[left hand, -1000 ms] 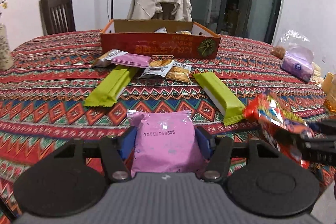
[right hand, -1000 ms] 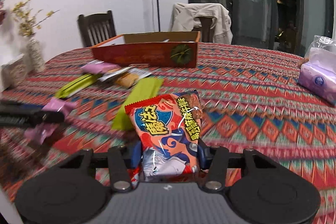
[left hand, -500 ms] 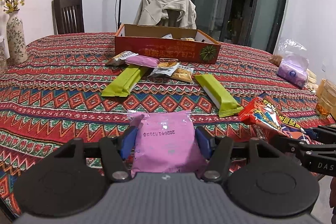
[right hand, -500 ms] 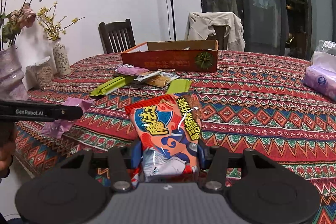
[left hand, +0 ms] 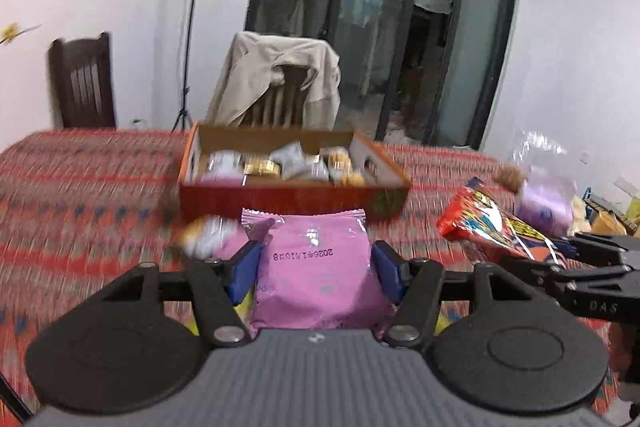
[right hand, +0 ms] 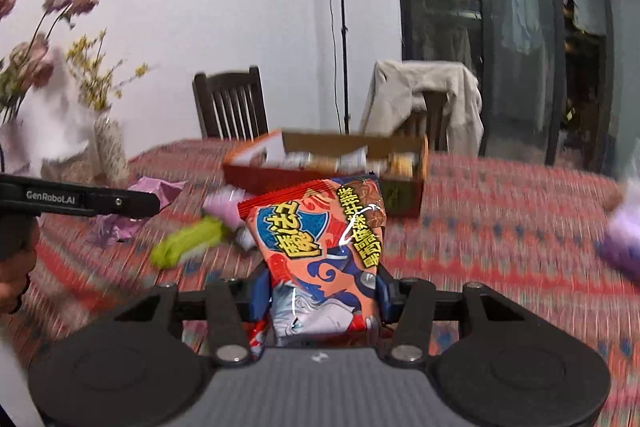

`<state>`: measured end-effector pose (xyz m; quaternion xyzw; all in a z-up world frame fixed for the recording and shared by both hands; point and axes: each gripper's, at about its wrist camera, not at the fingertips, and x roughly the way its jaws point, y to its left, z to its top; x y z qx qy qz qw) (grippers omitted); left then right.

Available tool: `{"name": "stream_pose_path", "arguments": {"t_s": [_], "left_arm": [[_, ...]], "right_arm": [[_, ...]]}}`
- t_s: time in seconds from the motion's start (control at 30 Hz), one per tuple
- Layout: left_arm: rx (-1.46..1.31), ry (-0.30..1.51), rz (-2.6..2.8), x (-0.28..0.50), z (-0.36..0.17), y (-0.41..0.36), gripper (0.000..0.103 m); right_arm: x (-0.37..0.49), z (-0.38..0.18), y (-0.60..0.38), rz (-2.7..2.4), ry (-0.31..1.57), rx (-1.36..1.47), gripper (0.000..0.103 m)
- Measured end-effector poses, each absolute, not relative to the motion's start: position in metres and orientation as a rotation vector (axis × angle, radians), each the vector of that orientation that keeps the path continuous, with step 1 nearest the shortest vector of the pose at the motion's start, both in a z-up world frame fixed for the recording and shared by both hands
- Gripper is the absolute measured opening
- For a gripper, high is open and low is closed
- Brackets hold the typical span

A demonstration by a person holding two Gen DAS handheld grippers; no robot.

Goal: Organize snacks
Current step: 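Carry both packets into the cardboard box and open both tools to release, then move both tools back toward the snack pile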

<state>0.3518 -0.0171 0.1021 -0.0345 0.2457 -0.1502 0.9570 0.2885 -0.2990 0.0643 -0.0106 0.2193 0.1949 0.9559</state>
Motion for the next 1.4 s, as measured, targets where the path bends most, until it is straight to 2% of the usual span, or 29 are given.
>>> {"name": "stream_pose_path", "arguments": {"t_s": [0.1,0.27,0.47,0.63,0.7,0.8,1.17,1.4], "left_arm": [[-0.056,0.525,-0.306,0.42,0.114,-0.021,0.062],[-0.064,0.633,-0.277,0.537,0.108,-0.029,0.062],[-0.073,0.77,-0.193,0.63,0.068,-0.033,0.062],[-0.114,0.849,-0.16,0.67,0.044,-0.032,0.062],[-0.12,0.853,-0.172,0.673,0.041,-0.032,0.064],[-0.111,0.839,-0.19,0.67,0.041,-0.03,0.068],[-0.065,0.765,-0.202,0.632,0.091,-0.007,0.068],[0.032,0.578,-0.173,0.538,0.15,0.004,0.069]], "right_arm": [[0.355,0.088,-0.3,0.425,0.441,0.016,0.049],[0.496,0.109,-0.295,0.427,0.551,0.125,0.049],[0.615,0.08,-0.269,0.323,0.74,0.187,0.049],[0.652,0.044,-0.242,0.236,0.834,0.141,0.049],[0.657,0.03,-0.235,0.218,0.866,0.134,0.052],[0.657,0.02,-0.233,0.291,0.895,0.19,0.075],[0.627,0.066,-0.254,0.315,0.773,0.15,0.07],[0.566,0.125,-0.274,0.344,0.645,0.059,0.07]]}}
